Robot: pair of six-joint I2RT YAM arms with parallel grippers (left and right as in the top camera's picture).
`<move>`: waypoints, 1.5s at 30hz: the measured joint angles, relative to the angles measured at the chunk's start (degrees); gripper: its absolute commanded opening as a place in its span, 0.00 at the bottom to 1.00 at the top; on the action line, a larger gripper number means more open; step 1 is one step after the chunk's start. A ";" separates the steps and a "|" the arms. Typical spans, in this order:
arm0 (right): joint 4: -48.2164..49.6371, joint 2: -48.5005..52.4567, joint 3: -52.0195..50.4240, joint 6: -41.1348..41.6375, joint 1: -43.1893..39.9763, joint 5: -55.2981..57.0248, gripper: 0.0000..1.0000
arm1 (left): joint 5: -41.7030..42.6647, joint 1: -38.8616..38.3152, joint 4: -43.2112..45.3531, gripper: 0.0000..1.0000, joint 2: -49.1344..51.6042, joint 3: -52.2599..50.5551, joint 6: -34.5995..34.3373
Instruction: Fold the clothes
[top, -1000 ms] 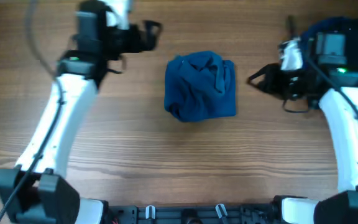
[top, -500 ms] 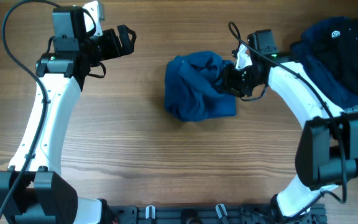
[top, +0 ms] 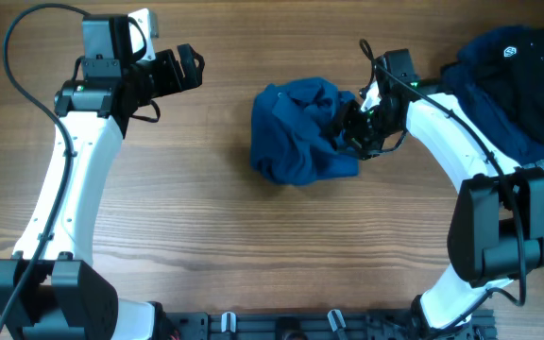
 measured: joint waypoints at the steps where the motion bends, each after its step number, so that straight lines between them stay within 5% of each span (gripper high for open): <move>1: -0.22 0.00 0.00 -0.35 -0.02 -0.59 0.55 | -0.11 0.00 -0.13 1.00 0.00 0.00 0.00; 12: -5.22 0.00 0.00 -6.69 -2.12 1.90 0.54 | -0.13 0.00 -0.63 1.00 0.00 0.02 0.00; 16: -2.62 0.00 0.00 -6.40 -1.95 3.87 0.54 | -0.15 0.00 -0.61 1.00 0.00 0.00 0.00; 20: -0.85 0.00 0.00 -4.81 -0.61 5.81 0.41 | -0.15 0.02 -0.63 1.00 0.00 0.02 0.00; 29: 0.33 0.13 0.00 -2.29 3.43 8.35 0.40 | -0.15 0.00 -1.38 1.00 0.00 0.00 0.00; 34: 0.50 4.42 0.00 -1.40 3.43 8.70 0.04 | -0.15 0.02 -1.73 1.00 0.00 0.00 0.00; 45: -3.43 0.13 0.00 -7.85 0.46 9.53 0.04 | -0.31 0.00 -2.29 1.00 0.00 0.00 0.00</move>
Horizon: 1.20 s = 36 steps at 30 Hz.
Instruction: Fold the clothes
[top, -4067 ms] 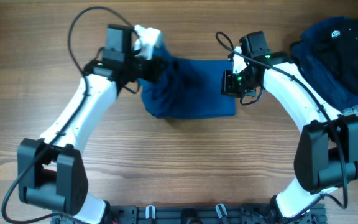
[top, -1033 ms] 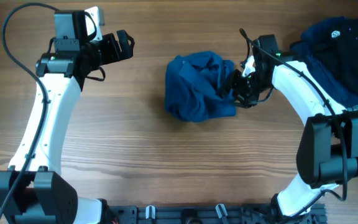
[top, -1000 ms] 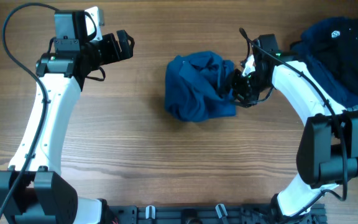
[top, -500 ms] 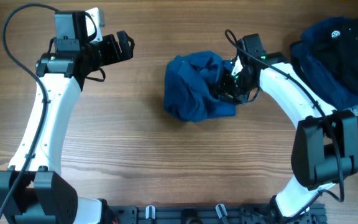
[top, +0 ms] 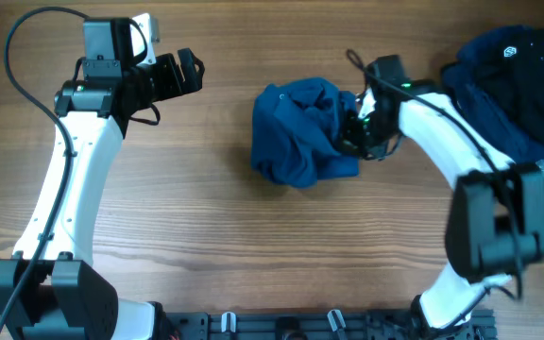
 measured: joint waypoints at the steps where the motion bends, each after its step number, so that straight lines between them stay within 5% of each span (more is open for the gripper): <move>1: -1.11 -2.19 0.00 -0.94 -0.98 0.00 0.04 | -0.17 0.00 0.02 1.00 0.00 0.00 0.00; 6: -4.46 -12.94 0.07 -7.26 -6.99 0.02 0.04 | -1.16 0.02 0.00 1.00 0.00 0.02 0.00; 13: -5.84 -9.92 0.09 -13.90 -10.93 2.34 0.04 | -1.22 0.02 0.00 1.00 0.00 0.00 0.00; 14: -5.84 -8.79 0.09 -14.73 -11.39 2.80 0.13 | -1.31 0.00 0.00 1.00 0.00 0.00 0.00; 15: -5.81 -7.67 0.09 -15.41 -11.76 3.08 0.55 | -1.33 0.02 0.00 1.00 0.00 0.00 0.00; 16: -5.77 -6.51 0.09 -16.13 -11.87 3.58 0.84 | -1.33 0.02 0.00 1.00 0.00 0.00 0.00; 17: -5.81 -5.53 0.09 -16.63 -11.98 4.11 0.92 | -1.33 0.02 0.00 1.00 0.00 0.00 0.00; 28: -1.84 -4.50 3.17 -19.32 -13.09 -0.48 0.74 | -1.77 0.00 -0.22 1.00 0.00 0.00 0.00; 36: 6.56 -6.62 4.28 -28.50 -3.58 -2.64 0.68 | -1.99 0.00 -0.22 1.00 0.00 0.00 0.00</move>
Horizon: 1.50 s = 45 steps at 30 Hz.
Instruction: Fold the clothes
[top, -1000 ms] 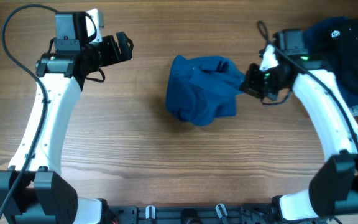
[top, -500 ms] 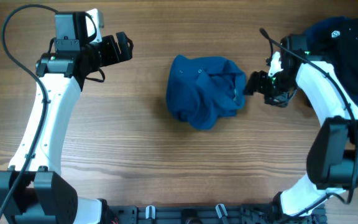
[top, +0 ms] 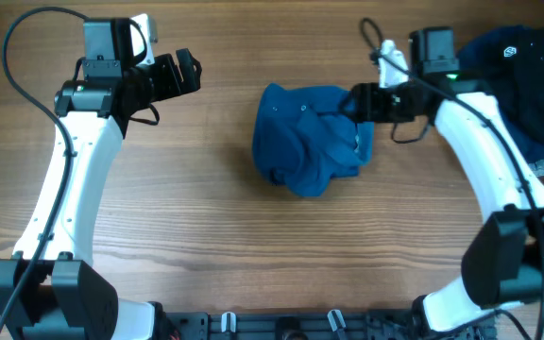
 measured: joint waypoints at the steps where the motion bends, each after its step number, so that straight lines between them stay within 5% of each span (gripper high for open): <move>1: 0.66 0.94 0.02 -0.96 1.11 -0.02 0.68 | 0.00 0.00 -0.02 1.00 0.00 0.00 0.00; 8: 1.09 8.61 0.02 -8.74 4.81 -1.51 0.57 | 0.00 0.02 -0.02 1.00 0.00 0.02 0.00; 12: 1.51 10.38 0.02 -11.93 5.68 -2.45 0.38 | 0.00 0.00 -0.02 1.00 0.00 0.00 0.00; 14: 1.57 10.86 0.02 -13.25 6.08 -2.64 0.07 | 0.00 0.02 -0.02 1.00 0.00 0.00 0.00; 15: 1.66 11.17 0.02 -13.68 6.19 -2.75 0.05 | 0.00 0.00 -0.02 1.00 0.00 0.00 0.00; 29: -19.96 3.39 2.56 -10.10 3.52 -2.93 0.04 | -0.02 0.00 -0.04 1.00 0.00 0.02 0.00; 41: -10.67 10.91 1.22 -6.88 1.86 7.43 0.05 | -0.02 0.00 -0.22 1.00 0.00 0.02 0.00; 45: -10.36 17.22 1.16 -6.49 0.74 8.39 0.55 | -0.02 0.00 -0.90 1.00 0.00 0.00 0.00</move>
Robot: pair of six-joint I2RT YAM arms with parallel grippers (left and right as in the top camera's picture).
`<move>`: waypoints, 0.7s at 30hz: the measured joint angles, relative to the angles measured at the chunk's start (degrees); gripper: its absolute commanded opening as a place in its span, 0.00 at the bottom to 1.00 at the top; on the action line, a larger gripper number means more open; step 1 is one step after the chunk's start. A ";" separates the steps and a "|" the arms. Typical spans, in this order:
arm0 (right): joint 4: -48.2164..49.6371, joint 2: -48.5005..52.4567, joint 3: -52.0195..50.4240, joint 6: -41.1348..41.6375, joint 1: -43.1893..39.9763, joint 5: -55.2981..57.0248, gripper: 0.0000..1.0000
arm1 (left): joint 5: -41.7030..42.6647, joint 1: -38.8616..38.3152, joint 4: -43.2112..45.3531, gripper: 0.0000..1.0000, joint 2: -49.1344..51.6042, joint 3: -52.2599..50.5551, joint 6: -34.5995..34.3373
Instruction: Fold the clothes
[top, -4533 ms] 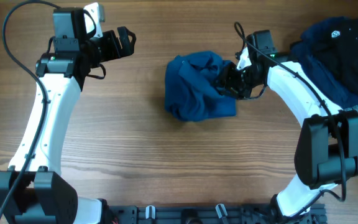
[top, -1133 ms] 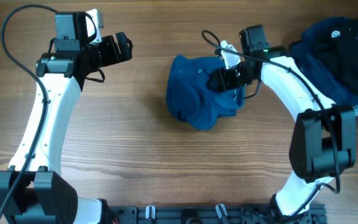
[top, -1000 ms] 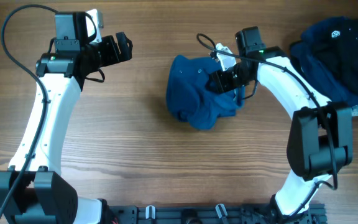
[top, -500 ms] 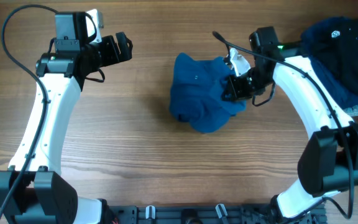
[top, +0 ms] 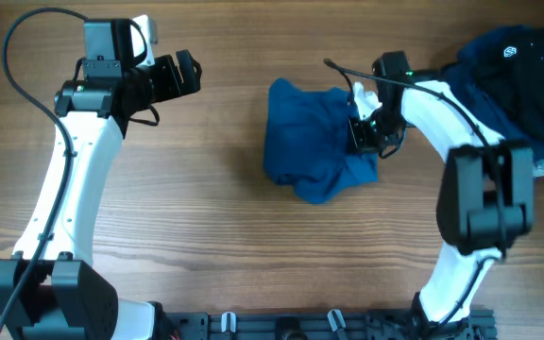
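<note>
A crumpled blue garment (top: pixel 312 142) lies bunched in the middle of the wooden table (top: pixel 206 217). My right gripper (top: pixel 363 133) is at the garment's right edge, pointing down, and looks shut on a fold of the cloth there. Far off at the upper left, my left gripper (top: pixel 189 72) hangs open over bare wood, holding nothing. The part of the cloth under the right wrist is hidden.
A heap of dark navy clothes (top: pixel 518 71) fills the back right corner, just behind the right arm. A grey strip of fabric shows at the right edge. The arm bases stand at the front edge.
My right gripper has moved from the garment's upper right corner down to its right edge. The garment has shifted slightly right and changed shape, with a flap now at the bottom. The left arm is unchanged.
At first my right gripper was low in the right side of the bunched blue garment, and it stayed there a moment later. Then it was at the garment's upper right, with the cloth drawn out. Now it is at the right edge. The left arm never moved.
</note>
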 measured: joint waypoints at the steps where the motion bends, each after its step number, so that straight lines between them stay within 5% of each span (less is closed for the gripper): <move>1: 0.04 0.63 -0.11 0.24 -0.52 -0.15 0.63 | 0.00 0.00 -0.31 1.00 0.02 0.02 0.00; 10: -1.62 -6.73 1.88 1.20 -3.02 -1.01 0.88 | -0.02 0.00 -0.59 1.00 0.02 0.00 0.00; 21: -2.34 -9.55 3.02 1.46 -11.30 -8.72 0.91 | -0.17 0.00 -0.79 1.00 0.02 0.00 0.15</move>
